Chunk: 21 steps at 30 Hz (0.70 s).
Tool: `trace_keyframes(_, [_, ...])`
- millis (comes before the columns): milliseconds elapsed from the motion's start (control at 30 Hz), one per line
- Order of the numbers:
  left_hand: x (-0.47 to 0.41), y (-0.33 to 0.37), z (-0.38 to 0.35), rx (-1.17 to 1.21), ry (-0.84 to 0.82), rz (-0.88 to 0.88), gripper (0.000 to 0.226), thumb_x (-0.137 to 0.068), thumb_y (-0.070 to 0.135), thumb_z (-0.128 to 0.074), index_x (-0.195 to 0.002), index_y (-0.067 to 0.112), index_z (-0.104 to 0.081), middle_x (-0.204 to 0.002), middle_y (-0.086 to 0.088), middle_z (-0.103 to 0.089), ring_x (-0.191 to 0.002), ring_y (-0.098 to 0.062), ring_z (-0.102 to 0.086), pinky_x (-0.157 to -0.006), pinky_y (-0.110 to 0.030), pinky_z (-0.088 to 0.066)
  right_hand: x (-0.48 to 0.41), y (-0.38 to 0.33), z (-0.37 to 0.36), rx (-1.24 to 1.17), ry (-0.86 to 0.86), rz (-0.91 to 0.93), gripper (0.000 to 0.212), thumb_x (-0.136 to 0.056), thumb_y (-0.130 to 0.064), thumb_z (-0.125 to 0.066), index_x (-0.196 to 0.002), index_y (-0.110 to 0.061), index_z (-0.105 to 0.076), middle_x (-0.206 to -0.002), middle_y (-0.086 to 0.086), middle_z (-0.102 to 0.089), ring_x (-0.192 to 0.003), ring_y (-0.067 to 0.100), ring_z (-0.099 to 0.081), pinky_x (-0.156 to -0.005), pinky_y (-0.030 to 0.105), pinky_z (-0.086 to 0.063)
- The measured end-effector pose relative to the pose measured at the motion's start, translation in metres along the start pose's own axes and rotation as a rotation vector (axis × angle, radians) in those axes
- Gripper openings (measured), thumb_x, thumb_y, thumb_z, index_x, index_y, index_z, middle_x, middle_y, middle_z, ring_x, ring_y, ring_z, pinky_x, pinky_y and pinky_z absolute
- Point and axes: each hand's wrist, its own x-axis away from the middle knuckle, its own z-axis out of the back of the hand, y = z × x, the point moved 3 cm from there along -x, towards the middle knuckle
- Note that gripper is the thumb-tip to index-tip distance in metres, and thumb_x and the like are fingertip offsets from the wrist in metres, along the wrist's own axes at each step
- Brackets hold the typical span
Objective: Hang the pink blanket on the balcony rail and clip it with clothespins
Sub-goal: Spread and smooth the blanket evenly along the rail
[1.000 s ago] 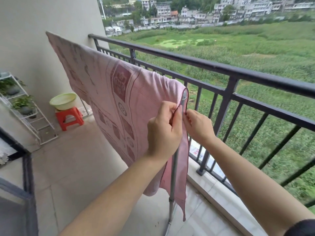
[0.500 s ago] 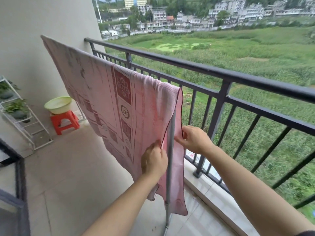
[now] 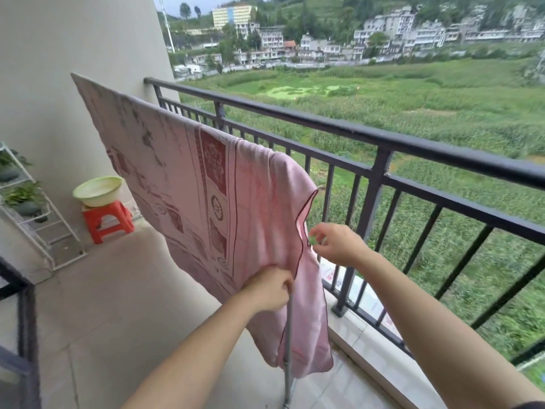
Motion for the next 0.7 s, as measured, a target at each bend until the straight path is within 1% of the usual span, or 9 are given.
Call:
trace_keyframes(33, [-0.001,-0.006,0.012,-0.047,0.094,0.042,0.024,-0.076,0.013,-0.045,-0.085,0.022,-0.066,-0.096,0.001,-0.069,-0.091,-0.026,-0.063,-0.077,-0.031,-0.052,-0.001,0.0,0.009,-0.062,0.05,-0.005,0.046,-0.085,-0.013,-0.053,-0.129,-0.025,-0.057,-0.117,-0.001,-0.064,-0.107,0.02,-0.062,-0.09,0.038,-0.053])
trace_keyframes(100, [0.002,-0.013,0.051,0.068,0.536,0.099,0.022,-0.078,0.005,-0.049,-0.083,0.017,-0.067,-0.085,-0.005,-0.07,-0.08,-0.03,-0.063,-0.063,-0.029,-0.046,-0.001,-0.001,0.033,-0.225,0.227,-0.035,0.052,-0.088,-0.002,-0.044,-0.136,-0.018,-0.051,-0.128,0.006,-0.06,-0.113,0.02,-0.059,-0.099,0.038,-0.05])
trace_keyframes(200, [-0.002,-0.006,0.123,0.339,1.101,-0.015,0.018,-0.083,-0.002,-0.047,-0.09,0.006,-0.062,-0.091,-0.011,-0.062,-0.084,-0.025,-0.058,-0.069,-0.022,-0.035,0.003,-0.018,0.076,-0.553,0.405,-0.034,0.032,-0.102,-0.024,-0.043,-0.13,-0.019,-0.057,-0.123,0.001,-0.064,-0.108,0.015,-0.063,-0.095,0.042,-0.053])
trace_keyframes(267, [-0.019,0.001,0.165,0.29,1.216,-0.155,0.018,-0.092,0.005,-0.045,-0.103,0.002,-0.059,-0.107,-0.015,-0.056,-0.101,-0.024,-0.053,-0.085,-0.02,-0.036,0.009,-0.038,0.099,-0.683,0.434,0.001,0.037,-0.103,-0.041,-0.041,-0.124,-0.019,-0.062,-0.115,-0.001,-0.068,-0.098,0.012,-0.067,-0.087,0.044,-0.057])
trace_keyframes(333, [-0.046,0.004,0.2,0.107,1.114,-0.234,0.032,-0.099,0.022,-0.039,-0.12,0.007,-0.058,-0.126,-0.015,-0.052,-0.121,-0.028,-0.047,-0.102,-0.032,-0.034,0.012,-0.062,0.115,-0.754,0.423,0.054,0.046,-0.102,-0.05,-0.039,-0.123,-0.018,-0.064,-0.114,-0.002,-0.069,-0.095,0.007,-0.067,-0.082,0.037,-0.058])
trace_keyframes(400, [-0.075,-0.004,0.221,-0.095,0.866,-0.234,0.045,-0.102,0.04,-0.027,-0.129,0.018,-0.057,-0.14,-0.007,-0.048,-0.137,-0.025,-0.034,-0.111,-0.042,-0.022,0.012,-0.088,0.126,-0.718,0.405,0.095,0.052,-0.1,-0.057,-0.039,-0.124,-0.02,-0.066,-0.113,-0.006,-0.069,-0.097,0.007,-0.067,-0.086,0.032,-0.054])
trace_keyframes(467, [-0.096,-0.018,0.231,-0.166,0.62,-0.204,0.053,-0.102,0.05,-0.018,-0.11,0.021,-0.062,-0.126,-0.004,-0.055,-0.136,-0.025,-0.035,-0.11,-0.049,-0.019,0.007,-0.112,0.131,-0.588,0.384,0.131,0.053,-0.098,-0.06,-0.04,-0.124,-0.021,-0.066,-0.114,-0.011,-0.067,-0.103,0.008,-0.063,-0.091,0.03,-0.048])
trace_keyframes(533, [-0.107,-0.035,0.241,-0.189,0.558,-0.144,0.053,-0.1,0.054,-0.015,-0.096,0.021,-0.056,-0.11,-0.003,-0.052,-0.126,-0.026,-0.041,-0.106,-0.05,-0.024,0.003,-0.135,0.132,-0.361,0.388,0.166,0.052,-0.097,-0.06,-0.042,-0.125,-0.023,-0.066,-0.117,-0.01,-0.067,-0.109,0.009,-0.061,-0.092,0.028,-0.047])
trace_keyframes(700, [-0.129,-0.073,0.259,-0.205,0.514,0.003,0.059,-0.097,0.056,-0.01,-0.119,0.021,-0.053,-0.139,-0.006,-0.041,-0.14,-0.021,-0.022,-0.109,-0.057,-0.018,-0.015,-0.167,0.124,0.06,0.337,0.086,0.036,-0.099,-0.042,-0.038,-0.108,-0.019,-0.065,-0.104,0.005,-0.069,-0.097,0.029,-0.062,-0.078,0.04,-0.052])
